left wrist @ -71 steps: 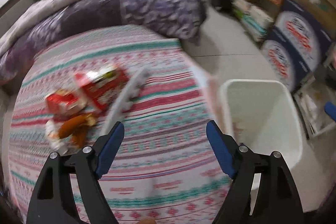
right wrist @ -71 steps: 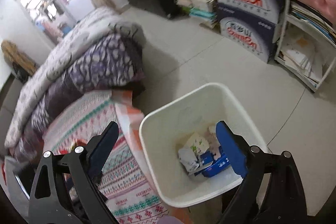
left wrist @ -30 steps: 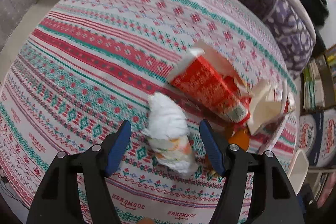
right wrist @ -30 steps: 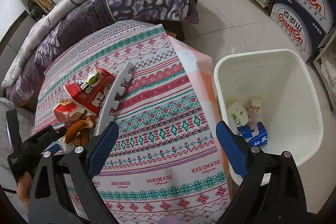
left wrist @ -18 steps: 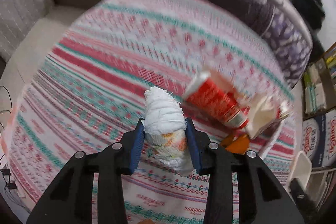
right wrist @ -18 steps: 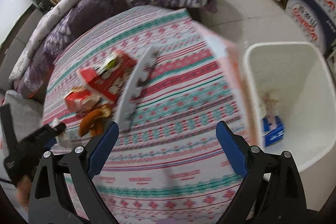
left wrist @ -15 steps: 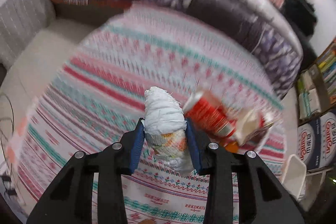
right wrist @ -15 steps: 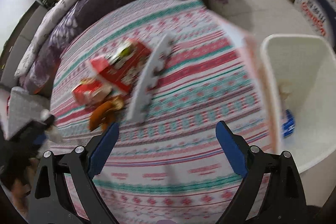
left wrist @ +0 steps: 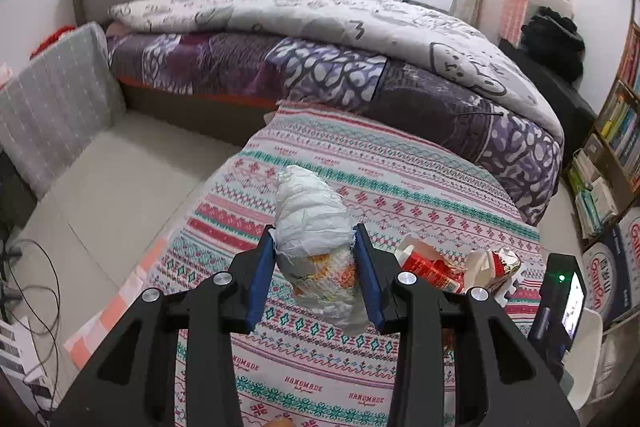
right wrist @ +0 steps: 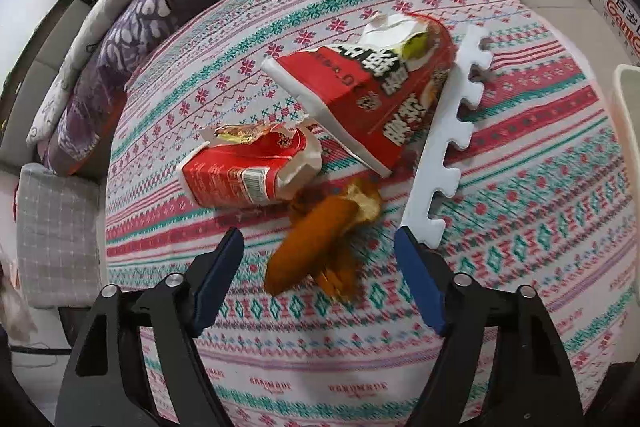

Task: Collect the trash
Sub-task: 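Carry the orange bread stick to the wastebasket and open the right tool while the left tool holds the diaper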

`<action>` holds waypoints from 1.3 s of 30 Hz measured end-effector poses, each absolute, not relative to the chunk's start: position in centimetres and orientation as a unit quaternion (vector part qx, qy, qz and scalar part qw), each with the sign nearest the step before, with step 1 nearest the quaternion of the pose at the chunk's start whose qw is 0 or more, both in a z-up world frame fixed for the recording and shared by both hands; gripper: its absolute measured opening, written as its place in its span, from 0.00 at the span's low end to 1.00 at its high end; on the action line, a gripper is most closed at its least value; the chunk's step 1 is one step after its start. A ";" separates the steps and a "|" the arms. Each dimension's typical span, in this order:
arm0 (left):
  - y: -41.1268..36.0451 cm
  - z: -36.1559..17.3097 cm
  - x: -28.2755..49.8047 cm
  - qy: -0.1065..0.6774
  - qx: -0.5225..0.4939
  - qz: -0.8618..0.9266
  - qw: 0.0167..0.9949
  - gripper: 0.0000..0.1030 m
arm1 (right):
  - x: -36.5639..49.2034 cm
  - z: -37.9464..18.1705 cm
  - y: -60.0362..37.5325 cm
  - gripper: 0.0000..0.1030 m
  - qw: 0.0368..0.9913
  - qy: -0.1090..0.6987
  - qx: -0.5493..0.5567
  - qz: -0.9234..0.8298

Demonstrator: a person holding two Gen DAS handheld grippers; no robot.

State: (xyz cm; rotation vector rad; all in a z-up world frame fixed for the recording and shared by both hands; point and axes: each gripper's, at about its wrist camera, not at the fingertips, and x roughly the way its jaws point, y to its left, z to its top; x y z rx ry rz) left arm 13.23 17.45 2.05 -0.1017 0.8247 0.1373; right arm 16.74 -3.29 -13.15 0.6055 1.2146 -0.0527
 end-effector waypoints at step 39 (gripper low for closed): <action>14.9 0.6 13.2 0.410 -0.059 0.056 0.908 0.38 | 11.3 -2.6 -10.0 0.19 0.886 0.428 0.180 0.000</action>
